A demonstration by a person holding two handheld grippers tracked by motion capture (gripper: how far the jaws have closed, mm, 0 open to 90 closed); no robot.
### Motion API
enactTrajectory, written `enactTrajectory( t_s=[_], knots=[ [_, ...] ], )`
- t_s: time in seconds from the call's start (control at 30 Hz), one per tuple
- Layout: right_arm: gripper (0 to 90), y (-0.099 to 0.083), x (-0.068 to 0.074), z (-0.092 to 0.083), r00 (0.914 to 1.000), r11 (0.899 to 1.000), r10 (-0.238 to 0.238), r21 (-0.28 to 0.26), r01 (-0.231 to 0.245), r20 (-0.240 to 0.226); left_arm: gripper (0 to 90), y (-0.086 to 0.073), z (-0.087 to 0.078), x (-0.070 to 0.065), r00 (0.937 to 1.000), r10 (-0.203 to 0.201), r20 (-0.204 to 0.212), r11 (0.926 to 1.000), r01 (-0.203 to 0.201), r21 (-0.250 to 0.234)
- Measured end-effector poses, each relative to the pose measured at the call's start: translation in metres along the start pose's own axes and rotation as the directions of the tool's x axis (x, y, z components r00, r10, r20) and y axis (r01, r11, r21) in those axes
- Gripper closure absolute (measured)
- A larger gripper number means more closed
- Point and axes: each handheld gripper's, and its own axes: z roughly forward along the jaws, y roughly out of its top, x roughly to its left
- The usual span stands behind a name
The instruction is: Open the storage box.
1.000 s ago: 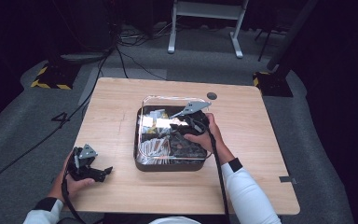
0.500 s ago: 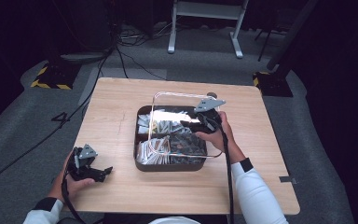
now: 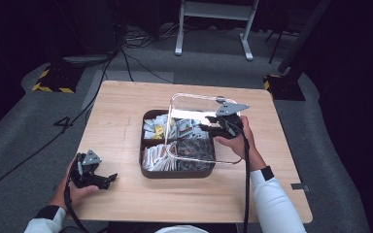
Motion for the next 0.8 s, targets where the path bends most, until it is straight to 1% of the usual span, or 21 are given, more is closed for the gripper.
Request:
enactTrajectory(
  t_s=[0.4, 0.47, 0.6, 0.8],
  knots=[
    [58.9, -0.016, -0.018, -0.024, 0.9981, 1.0, 0.026, -0.001, -0.026, 0.056, 0.5, 0.0, 0.0, 0.0, 1.0, 0.003, -0.001, 1.0, -0.003, 0.0],
    [58.9, -0.02, -0.022, -0.03, 0.9968, 0.999, 0.039, -0.005, -0.038, 0.07, 0.5, 0.0, 0.0, 0.0, 1.0, 0.003, -0.002, 1.0, -0.003, -0.001],
    [58.8, -0.023, -0.027, -0.036, 0.9957, 0.999, 0.044, -0.007, -0.043, 0.081, 0.5, 0.0, 0.0, 0.0, 1.0, 0.0, 0.0, 1.0, 0.0, 0.0],
    [58.9, -0.032, -0.035, -0.047, 0.9923, 0.998, 0.065, -0.008, -0.064, 0.106, 0.5, 0.0, 0.0, 0.0, 1.0, 0.001, 0.0, 1.0, -0.001, 0.0]
  ],
)
